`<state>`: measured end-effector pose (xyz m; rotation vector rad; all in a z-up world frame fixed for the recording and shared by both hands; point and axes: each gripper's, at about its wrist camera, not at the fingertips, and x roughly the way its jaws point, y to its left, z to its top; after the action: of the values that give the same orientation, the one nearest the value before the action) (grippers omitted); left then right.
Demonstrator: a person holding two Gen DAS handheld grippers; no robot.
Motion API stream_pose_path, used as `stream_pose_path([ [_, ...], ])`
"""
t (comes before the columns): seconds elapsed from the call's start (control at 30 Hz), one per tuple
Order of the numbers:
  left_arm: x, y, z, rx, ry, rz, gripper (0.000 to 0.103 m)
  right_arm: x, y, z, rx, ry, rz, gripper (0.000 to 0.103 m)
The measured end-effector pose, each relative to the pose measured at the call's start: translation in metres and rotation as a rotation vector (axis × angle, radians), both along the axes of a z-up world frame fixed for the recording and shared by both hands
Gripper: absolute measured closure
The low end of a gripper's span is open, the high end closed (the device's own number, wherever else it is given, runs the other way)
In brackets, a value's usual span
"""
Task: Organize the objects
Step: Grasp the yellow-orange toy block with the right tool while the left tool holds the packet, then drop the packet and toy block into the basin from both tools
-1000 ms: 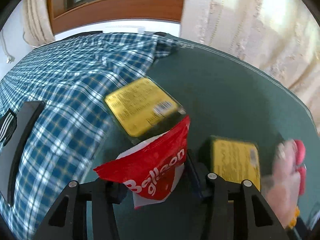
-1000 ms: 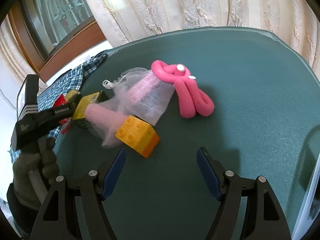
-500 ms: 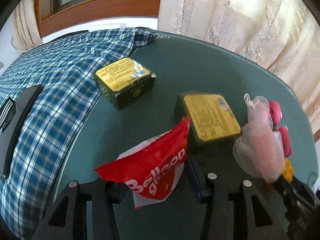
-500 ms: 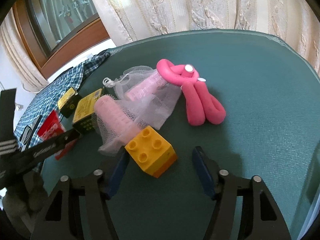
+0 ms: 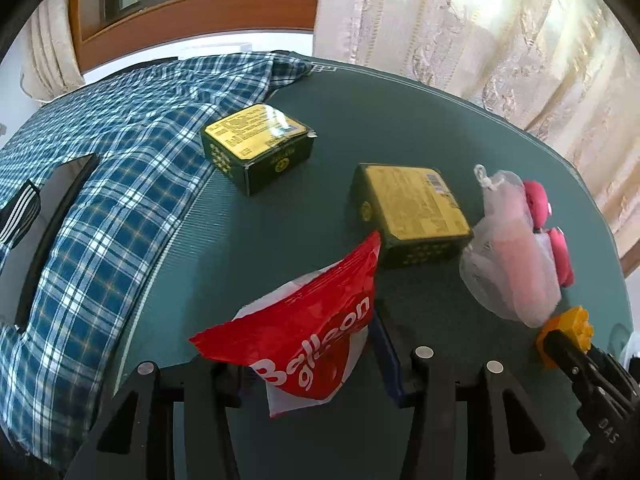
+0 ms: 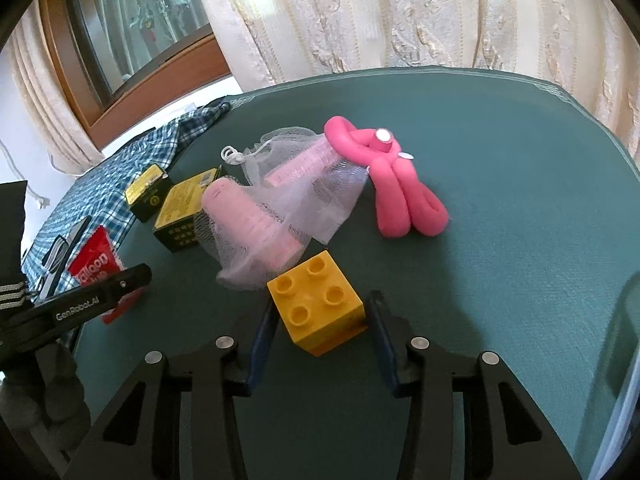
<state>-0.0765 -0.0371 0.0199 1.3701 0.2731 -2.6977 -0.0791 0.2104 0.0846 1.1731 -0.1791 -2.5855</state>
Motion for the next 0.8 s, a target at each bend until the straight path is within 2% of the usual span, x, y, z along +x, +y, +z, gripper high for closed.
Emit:
stream_pose_path([
  [0.4, 0.017, 0.029, 0.013, 0.01, 0.033, -0.098, 0.051, 0.036, 0.03, 0.015, -0.043, 0.016, -0.038, 0.057],
  [0.8, 0.034, 0.083, 0.031, -0.013, 0.066, -0.232, 0.051, 0.071, 0.068, 0.032, -0.092, 0.066, -0.094, 0.057],
])
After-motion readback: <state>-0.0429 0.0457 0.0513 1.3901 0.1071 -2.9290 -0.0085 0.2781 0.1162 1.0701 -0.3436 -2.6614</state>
